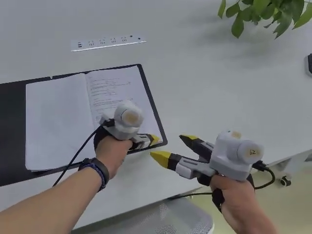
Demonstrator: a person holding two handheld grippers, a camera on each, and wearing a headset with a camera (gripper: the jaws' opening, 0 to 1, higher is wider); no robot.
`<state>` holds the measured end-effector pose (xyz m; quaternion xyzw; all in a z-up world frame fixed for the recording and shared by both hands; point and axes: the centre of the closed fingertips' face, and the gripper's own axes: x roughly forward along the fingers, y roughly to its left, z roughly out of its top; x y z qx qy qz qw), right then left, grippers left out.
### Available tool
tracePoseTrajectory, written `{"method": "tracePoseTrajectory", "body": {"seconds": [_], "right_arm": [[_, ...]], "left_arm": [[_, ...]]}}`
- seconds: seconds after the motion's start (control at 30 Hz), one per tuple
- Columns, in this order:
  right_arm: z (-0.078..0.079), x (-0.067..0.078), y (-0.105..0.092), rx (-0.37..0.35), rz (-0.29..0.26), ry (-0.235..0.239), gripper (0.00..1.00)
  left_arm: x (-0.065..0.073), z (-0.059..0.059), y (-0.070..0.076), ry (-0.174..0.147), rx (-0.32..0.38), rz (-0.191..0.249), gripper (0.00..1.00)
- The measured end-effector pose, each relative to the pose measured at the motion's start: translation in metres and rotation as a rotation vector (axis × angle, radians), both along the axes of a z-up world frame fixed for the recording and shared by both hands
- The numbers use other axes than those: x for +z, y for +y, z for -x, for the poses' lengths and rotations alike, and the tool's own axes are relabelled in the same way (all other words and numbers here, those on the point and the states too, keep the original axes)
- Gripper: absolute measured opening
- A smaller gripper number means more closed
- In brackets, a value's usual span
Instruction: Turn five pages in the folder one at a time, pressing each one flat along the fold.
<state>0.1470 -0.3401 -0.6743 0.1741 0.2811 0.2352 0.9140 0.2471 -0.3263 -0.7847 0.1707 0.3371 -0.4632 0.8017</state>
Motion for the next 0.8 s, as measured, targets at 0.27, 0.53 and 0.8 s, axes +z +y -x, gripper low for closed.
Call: {"method": "tracePoseTrajectory", "body": {"seconds": [0.27,0.53,0.8], "right_arm": [[0.002,-0.004,-0.004,-0.019,-0.014,0.006,0.67],[0.003,-0.009,-0.003,-0.010,-0.014,0.009,0.65],[-0.001,-0.010,0.009,0.022,-0.016,0.011,0.64]], "left_arm": [[0.002,-0.003,0.002,0.006,-0.002,0.015,0.68],[0.007,-0.008,0.007,0.021,0.013,0.039,0.59],[0.015,-0.003,0.002,0.067,0.046,0.078,0.62]]}}
